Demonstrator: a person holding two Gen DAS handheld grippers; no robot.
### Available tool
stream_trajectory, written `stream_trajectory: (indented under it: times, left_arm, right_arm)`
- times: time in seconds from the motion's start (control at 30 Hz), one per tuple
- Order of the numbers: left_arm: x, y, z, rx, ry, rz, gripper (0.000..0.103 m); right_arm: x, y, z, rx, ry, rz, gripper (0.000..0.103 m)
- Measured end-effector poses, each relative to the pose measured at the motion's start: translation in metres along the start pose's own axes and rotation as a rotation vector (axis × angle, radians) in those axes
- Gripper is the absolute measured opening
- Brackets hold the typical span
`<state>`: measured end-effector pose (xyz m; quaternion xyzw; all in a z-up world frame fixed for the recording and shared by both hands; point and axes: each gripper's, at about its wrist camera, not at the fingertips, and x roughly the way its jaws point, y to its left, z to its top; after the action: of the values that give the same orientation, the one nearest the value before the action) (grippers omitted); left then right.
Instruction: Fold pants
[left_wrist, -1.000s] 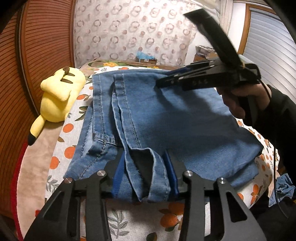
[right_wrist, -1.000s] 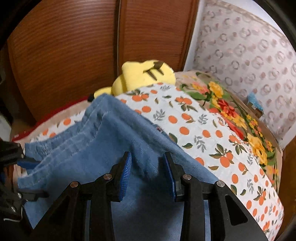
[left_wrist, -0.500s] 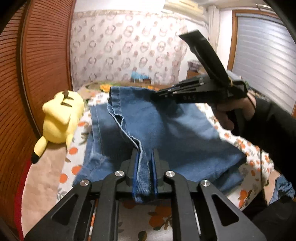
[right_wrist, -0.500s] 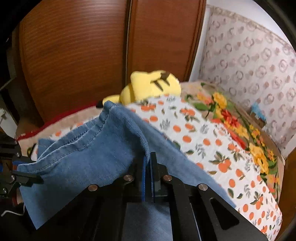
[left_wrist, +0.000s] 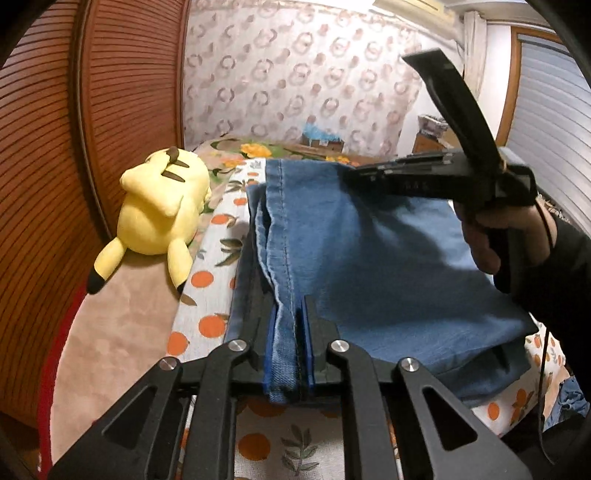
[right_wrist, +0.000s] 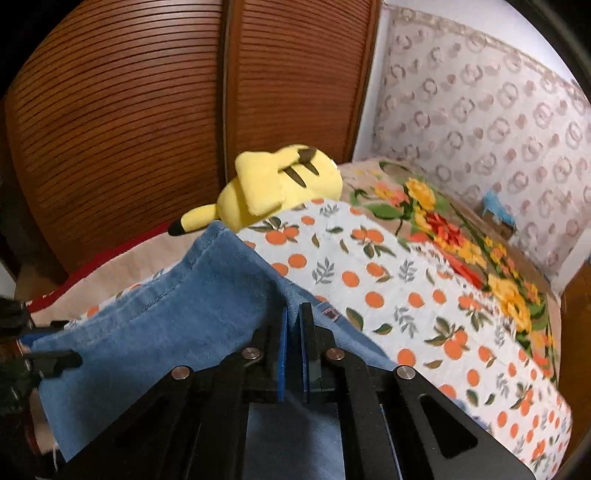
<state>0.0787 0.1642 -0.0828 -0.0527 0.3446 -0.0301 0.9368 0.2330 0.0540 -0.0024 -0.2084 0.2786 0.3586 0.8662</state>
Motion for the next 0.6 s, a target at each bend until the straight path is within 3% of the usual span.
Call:
stream_trajectory:
  times: [0.03, 0.1, 0.17, 0.23, 0.33, 0.6]
  left_arm:
    - [0.0, -0.001, -0.001, 0.001, 0.003, 0.002, 0.015]
    - [0.0, -0.001, 0.0, 0.001, 0.009, 0.012, 0.018]
    - [-0.002, -0.001, 0.002, -0.002, 0.007, 0.02, 0.031]
    - [-0.005, 0.0, 0.004, -0.006, -0.005, 0.021, 0.06]
    - [-0.008, 0.0, 0.008, 0.003, -0.022, -0.006, 0.077]
    - [-0.013, -0.025, 0.019, 0.034, -0.045, -0.042, 0.077]
  right_arm:
    - [-0.002, -0.002, 0.0, 0.01, -0.004, 0.001, 0.015]
    - [-0.011, -0.006, 0.001, 0.029, -0.024, -0.006, 0.029]
    - [-0.023, -0.012, 0.002, 0.05, -0.047, -0.001, 0.038]
    - [-0.037, -0.019, -0.003, 0.07, -0.062, -0.004, 0.041]
    - [-0.06, -0.03, -0.023, 0.101, -0.077, -0.032, 0.042]
    - [-0.115, -0.047, -0.093, 0.21, -0.031, -0.081, 0.042]
